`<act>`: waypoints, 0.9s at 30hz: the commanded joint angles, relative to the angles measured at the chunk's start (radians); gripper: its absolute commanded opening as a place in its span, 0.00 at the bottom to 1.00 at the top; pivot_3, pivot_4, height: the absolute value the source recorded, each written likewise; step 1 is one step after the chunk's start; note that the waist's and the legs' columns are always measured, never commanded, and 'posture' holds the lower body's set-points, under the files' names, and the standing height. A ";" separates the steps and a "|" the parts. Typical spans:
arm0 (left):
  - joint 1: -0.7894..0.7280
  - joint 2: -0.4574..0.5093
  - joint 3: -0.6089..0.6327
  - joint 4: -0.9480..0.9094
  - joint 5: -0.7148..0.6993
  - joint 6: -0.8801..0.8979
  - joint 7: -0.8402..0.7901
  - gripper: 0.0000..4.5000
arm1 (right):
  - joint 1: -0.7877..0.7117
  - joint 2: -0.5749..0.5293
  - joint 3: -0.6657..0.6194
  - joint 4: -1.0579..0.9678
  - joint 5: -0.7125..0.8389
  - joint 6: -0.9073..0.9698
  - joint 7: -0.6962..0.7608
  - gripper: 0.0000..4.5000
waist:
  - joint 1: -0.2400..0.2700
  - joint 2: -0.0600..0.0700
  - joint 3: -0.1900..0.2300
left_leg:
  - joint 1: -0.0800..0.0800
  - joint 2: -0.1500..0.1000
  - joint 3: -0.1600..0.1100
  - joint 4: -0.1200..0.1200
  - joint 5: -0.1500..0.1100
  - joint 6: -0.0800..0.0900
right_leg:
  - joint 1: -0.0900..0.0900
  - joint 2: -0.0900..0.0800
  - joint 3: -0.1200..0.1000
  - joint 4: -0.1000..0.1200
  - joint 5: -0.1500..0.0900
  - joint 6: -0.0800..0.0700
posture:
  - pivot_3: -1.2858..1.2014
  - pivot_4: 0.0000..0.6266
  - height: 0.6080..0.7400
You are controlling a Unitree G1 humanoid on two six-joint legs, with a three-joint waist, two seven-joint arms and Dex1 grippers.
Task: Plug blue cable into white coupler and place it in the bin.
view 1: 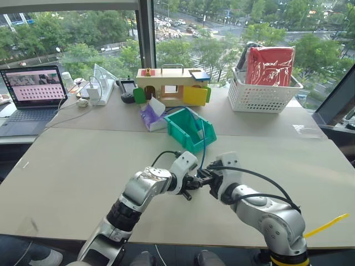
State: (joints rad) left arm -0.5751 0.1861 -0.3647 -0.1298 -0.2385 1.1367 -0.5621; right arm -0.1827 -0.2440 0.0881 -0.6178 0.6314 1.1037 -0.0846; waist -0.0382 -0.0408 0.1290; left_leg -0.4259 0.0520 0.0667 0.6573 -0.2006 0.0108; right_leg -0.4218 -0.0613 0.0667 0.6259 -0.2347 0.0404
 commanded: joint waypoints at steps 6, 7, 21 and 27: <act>0.011 0.003 0.042 -0.046 -0.044 -0.021 -0.009 0.41 | -0.002 0.077 -0.091 0.076 -0.016 -0.133 0.080 0.00 | -0.004 0.000 0.001 | 0.000 0.000 0.000 0.000 0.000 0.000 | -0.001 0.000 0.000 0.000 0.000 0.000 | 0.52 0.24 0.96; 0.011 0.004 0.048 -0.046 -0.054 -0.021 -0.013 0.51 | -0.016 0.080 -0.113 0.073 -0.007 -0.146 0.089 0.00 | -0.004 0.000 0.002 | -0.001 0.000 0.000 0.000 0.000 0.000 | -0.001 0.000 0.000 0.000 0.000 0.000 | 0.52 0.24 0.96; 0.067 0.046 0.212 -0.063 -0.129 -0.220 -0.038 0.99 | -0.629 -0.168 -0.161 0.547 -0.089 -0.247 0.365 0.00 | -0.007 0.007 0.020 | -0.005 -0.001 0.002 0.000 0.000 0.000 | -0.006 0.002 0.000 0.001 0.007 -0.001 | 0.52 0.24 0.96; 0.093 0.040 0.318 -0.064 -0.078 -0.401 0.068 0.99 | -0.887 -0.110 -0.035 1.117 -0.288 -0.566 0.539 0.00 | -0.004 0.006 0.021 | -0.007 -0.002 0.005 -0.002 0.000 0.000 | -0.006 0.001 -0.001 0.000 0.006 -0.001 | 0.52 0.24 0.96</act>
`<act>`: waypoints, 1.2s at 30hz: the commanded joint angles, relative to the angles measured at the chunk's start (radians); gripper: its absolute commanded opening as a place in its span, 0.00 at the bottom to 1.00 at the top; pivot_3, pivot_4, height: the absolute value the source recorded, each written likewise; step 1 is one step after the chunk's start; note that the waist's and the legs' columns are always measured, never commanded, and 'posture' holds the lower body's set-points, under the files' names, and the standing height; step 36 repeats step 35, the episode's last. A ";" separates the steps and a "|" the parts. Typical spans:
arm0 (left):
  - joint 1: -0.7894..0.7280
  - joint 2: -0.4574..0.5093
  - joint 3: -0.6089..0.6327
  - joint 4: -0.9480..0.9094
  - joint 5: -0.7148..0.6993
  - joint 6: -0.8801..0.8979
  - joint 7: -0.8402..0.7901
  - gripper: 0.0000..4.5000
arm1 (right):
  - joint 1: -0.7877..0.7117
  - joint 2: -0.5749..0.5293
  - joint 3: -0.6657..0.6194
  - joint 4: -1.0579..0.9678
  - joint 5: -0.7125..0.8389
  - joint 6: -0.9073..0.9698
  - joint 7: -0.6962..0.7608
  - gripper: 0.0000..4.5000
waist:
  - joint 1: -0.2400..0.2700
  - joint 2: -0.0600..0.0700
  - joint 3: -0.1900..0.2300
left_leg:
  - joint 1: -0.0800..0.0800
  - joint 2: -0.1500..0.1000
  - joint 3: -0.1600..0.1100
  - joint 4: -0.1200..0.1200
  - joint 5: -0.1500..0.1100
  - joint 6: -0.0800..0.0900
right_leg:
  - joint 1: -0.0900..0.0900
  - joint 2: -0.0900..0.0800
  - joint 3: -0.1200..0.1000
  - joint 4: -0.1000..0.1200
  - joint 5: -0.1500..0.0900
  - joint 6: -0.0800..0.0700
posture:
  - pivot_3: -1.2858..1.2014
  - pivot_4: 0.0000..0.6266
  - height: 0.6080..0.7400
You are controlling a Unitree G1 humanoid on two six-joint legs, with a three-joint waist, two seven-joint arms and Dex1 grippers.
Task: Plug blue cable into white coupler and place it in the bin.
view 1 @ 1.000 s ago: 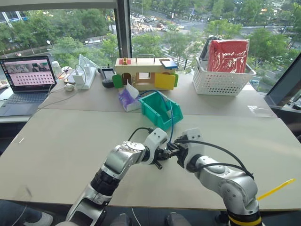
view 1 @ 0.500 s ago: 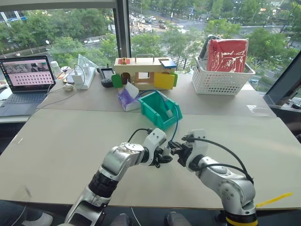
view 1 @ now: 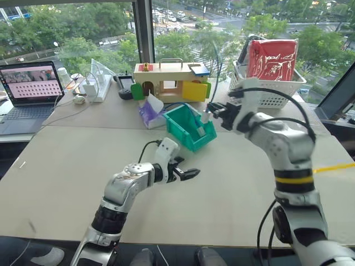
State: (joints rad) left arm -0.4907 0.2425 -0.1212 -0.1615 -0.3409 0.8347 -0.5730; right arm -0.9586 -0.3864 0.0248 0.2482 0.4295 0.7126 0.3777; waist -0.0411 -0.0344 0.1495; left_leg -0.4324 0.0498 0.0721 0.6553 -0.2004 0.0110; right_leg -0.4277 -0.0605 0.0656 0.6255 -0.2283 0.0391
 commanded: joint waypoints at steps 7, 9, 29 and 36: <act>0.066 -0.021 0.149 -0.092 0.070 -0.171 0.222 1.00 | -0.218 0.092 0.070 0.595 -0.215 -0.378 0.202 0.40 | 0.007 -0.001 0.001 | -0.004 0.000 -0.001 -0.002 0.000 -0.001 | -0.002 -0.001 0.000 0.000 0.001 0.001 | 0.52 0.24 0.96; 0.074 -0.015 0.150 -0.098 0.079 -0.173 0.238 1.00 | -0.228 0.101 0.056 0.608 -0.218 -0.392 0.224 0.56 | 0.008 -0.001 0.001 | -0.009 0.000 -0.001 -0.002 0.000 -0.001 | -0.007 -0.001 0.000 0.003 0.001 0.002 | 0.52 0.24 0.96; -0.019 0.157 0.222 0.171 0.028 -0.384 0.006 1.00 | 0.725 -0.194 -0.269 -0.612 0.020 -0.118 0.292 0.98 | 0.041 -0.001 0.001 | -0.013 -0.001 -0.002 0.001 0.000 -0.002 | -0.010 -0.001 -0.001 0.001 0.002 0.002 | 0.52 0.24 0.96; -0.037 0.170 0.189 0.331 0.046 -0.460 -0.087 1.00 | 0.839 -0.098 -0.255 -0.562 -0.093 -0.253 0.146 0.98 | 0.020 -0.001 0.001 | -0.005 0.000 -0.002 0.005 0.004 -0.002 | -0.003 0.002 0.000 0.004 0.002 0.002 | 0.52 0.24 0.96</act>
